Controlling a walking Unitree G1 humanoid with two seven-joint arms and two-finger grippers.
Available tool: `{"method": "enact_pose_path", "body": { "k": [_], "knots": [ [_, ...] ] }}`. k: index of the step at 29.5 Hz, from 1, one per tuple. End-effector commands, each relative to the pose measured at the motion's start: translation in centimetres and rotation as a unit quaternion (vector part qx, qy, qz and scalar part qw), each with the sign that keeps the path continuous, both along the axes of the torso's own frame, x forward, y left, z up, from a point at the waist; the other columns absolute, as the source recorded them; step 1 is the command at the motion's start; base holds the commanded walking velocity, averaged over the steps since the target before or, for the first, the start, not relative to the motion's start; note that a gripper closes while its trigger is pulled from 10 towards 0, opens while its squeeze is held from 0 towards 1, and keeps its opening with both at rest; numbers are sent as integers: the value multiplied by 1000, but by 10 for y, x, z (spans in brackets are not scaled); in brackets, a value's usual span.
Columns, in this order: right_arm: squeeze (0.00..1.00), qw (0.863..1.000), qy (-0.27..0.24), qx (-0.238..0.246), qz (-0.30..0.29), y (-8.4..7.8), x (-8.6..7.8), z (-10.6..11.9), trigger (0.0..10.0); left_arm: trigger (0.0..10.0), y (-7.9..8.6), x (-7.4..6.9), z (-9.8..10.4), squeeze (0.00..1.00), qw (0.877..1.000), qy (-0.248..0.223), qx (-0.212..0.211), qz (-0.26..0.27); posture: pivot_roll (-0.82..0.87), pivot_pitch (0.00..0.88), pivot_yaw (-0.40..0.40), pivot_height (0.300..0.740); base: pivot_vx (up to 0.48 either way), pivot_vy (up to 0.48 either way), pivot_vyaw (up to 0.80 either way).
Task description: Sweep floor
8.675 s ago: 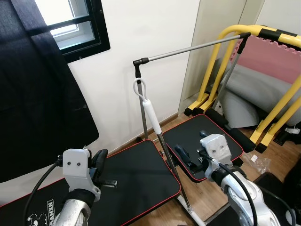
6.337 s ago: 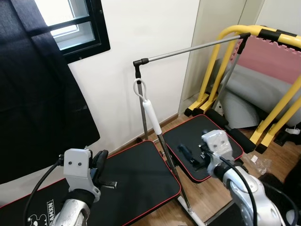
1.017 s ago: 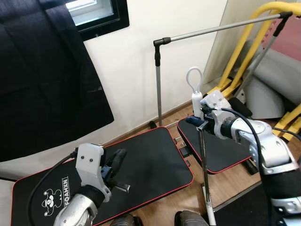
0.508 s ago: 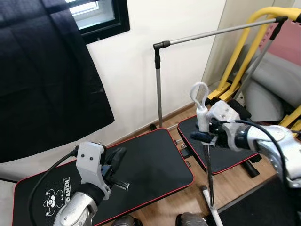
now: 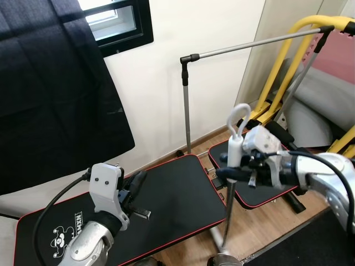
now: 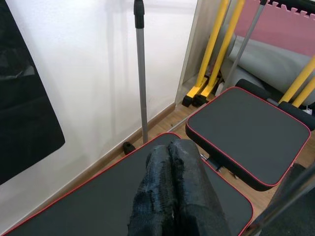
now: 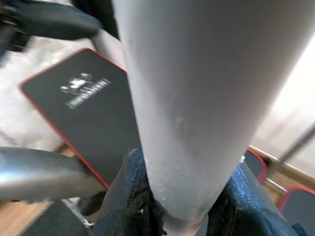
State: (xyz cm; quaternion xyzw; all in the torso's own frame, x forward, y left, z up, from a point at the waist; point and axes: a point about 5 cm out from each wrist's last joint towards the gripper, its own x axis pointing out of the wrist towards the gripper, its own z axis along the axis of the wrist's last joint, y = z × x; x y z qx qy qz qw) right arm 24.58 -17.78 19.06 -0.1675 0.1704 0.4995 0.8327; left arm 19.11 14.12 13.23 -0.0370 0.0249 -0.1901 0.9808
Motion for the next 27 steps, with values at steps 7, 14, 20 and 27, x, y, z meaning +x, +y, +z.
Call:
{"method": "enact_pose_path", "body": {
  "k": [7, 14, 20, 27],
  "knots": [
    [0, 1000, 1, 5, 20, 8, -6, -3, 10000, 10000, -4, -1, -4, 0, 999, 8, 3, -50, -149, 55, 7, 740, 0, -472, 0],
    [0, 1000, 1, -4, 9, 10, -4, -9, 10000, 10000, -4, -1, -5, 0, 999, 9, 1, -53, -146, 55, 7, 740, 0, -472, 0],
    [0, 1000, 3, -5, 5, 13, -3, -13, 10000, 10000, -5, -2, -5, 0, 998, 10, 0, -55, -140, 54, 6, 740, 0, -472, 0],
    [0, 1000, 3, -2, -5, 15, -1, -16, 10000, 10000, -5, -2, -6, 0, 998, 11, -2, -57, -142, 55, 3, 740, 0, -472, 0]
  ]
}}
